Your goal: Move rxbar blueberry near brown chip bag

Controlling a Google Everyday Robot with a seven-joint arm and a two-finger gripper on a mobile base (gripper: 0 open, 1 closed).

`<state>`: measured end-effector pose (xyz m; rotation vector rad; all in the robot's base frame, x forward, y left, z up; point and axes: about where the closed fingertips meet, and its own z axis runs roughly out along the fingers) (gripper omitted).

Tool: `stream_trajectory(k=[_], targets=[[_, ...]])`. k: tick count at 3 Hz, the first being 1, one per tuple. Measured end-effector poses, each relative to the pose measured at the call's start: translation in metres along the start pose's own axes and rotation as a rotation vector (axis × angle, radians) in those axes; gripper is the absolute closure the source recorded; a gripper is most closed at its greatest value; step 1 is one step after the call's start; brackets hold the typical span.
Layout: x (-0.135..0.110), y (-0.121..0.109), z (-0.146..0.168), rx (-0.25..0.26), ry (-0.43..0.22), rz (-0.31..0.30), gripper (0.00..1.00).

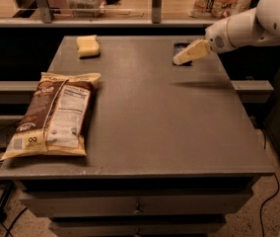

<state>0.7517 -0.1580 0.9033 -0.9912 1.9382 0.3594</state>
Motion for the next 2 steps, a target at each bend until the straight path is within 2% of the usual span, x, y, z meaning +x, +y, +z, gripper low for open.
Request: stream_trajectory(k=[2], targets=[[0.000,0.001,0.011,0.008,-0.003,0.014,0.00]])
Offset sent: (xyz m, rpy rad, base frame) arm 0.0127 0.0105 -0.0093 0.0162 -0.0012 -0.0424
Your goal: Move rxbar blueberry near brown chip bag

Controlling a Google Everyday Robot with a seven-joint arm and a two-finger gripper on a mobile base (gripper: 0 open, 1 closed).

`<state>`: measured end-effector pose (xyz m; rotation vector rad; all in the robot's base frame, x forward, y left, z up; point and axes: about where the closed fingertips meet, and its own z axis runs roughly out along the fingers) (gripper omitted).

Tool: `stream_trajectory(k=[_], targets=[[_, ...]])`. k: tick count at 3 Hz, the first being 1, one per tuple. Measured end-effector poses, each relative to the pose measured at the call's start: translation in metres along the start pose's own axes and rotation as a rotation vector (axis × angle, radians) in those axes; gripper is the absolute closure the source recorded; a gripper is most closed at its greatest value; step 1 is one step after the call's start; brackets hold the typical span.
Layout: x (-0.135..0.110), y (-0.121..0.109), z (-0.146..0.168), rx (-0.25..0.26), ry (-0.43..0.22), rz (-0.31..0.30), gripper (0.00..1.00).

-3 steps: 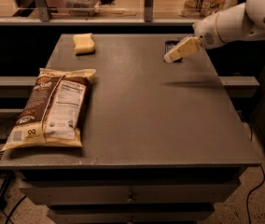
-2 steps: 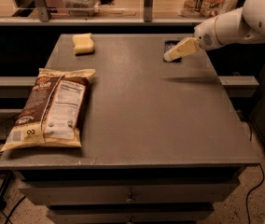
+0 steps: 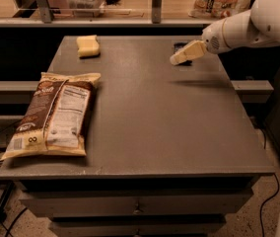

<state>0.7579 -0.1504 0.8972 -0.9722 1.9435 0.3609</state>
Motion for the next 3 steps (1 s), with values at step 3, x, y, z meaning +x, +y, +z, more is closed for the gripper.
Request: stream_trajectory(k=[3], targets=[[0.015,-0.007,0.061,-0.004,-0.021,0.088,0.00]])
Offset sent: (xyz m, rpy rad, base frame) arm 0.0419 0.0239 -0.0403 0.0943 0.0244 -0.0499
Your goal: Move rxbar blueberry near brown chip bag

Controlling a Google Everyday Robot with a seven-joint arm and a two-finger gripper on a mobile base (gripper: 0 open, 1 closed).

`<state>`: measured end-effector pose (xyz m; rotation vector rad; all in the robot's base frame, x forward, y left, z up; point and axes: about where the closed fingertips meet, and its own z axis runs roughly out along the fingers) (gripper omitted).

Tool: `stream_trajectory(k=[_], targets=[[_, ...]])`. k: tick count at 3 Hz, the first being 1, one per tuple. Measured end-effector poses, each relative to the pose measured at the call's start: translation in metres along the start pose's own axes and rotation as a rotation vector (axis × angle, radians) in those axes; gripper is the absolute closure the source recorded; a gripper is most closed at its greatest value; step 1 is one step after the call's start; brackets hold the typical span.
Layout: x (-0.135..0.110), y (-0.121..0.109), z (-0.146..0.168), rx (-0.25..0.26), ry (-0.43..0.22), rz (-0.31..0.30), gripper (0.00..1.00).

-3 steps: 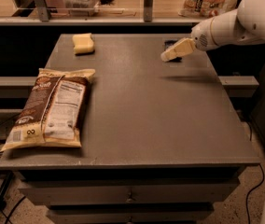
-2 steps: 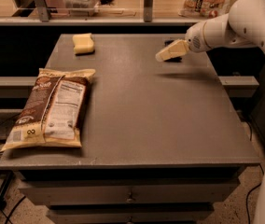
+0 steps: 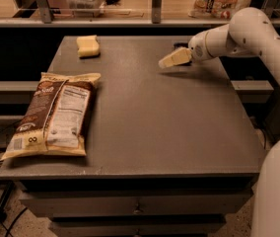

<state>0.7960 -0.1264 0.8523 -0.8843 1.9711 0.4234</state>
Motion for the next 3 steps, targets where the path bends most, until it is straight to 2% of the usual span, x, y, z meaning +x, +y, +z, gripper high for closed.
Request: stream_trajectory(k=[1,2,3], targets=[[0.0145,-0.0067,0.0124,0.009,0.020,0.039,0.00],[0.0191,-0.0137,0.0160,0.029,0.022,0.057,0.18],[0.0145,-0.0164,0.0153,0.048,0.018,0.039,0.42]])
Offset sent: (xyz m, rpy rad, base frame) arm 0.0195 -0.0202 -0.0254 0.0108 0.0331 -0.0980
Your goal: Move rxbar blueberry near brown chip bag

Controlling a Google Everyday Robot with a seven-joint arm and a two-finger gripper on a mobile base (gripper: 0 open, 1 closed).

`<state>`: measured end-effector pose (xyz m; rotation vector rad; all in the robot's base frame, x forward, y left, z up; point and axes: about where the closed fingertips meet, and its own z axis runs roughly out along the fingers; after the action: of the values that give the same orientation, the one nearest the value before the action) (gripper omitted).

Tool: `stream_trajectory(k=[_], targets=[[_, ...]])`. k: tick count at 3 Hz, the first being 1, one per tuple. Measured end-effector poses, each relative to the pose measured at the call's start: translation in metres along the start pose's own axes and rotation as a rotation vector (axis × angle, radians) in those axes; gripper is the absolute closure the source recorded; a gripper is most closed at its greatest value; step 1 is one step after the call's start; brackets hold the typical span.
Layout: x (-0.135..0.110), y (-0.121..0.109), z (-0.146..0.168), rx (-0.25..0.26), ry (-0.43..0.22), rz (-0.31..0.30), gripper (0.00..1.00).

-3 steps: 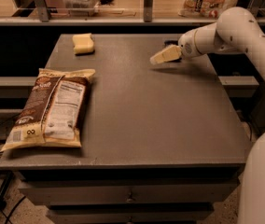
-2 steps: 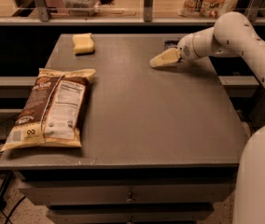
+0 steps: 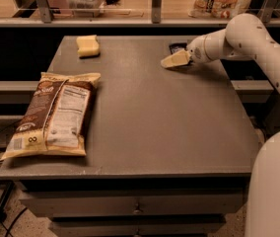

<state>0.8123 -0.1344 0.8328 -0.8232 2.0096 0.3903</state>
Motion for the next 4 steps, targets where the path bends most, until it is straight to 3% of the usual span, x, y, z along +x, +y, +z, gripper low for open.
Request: stream_trajectory(k=[2,3,4], targets=[[-0.026,0.010,-0.010,0.002,-0.034,-0.066,0.87],[-0.051,0.023,-0.018,-0.018,-0.073,-0.127,1.00],[-0.092,0.051,-0.029,-0.056,-0.109,-0.238,1.00]])
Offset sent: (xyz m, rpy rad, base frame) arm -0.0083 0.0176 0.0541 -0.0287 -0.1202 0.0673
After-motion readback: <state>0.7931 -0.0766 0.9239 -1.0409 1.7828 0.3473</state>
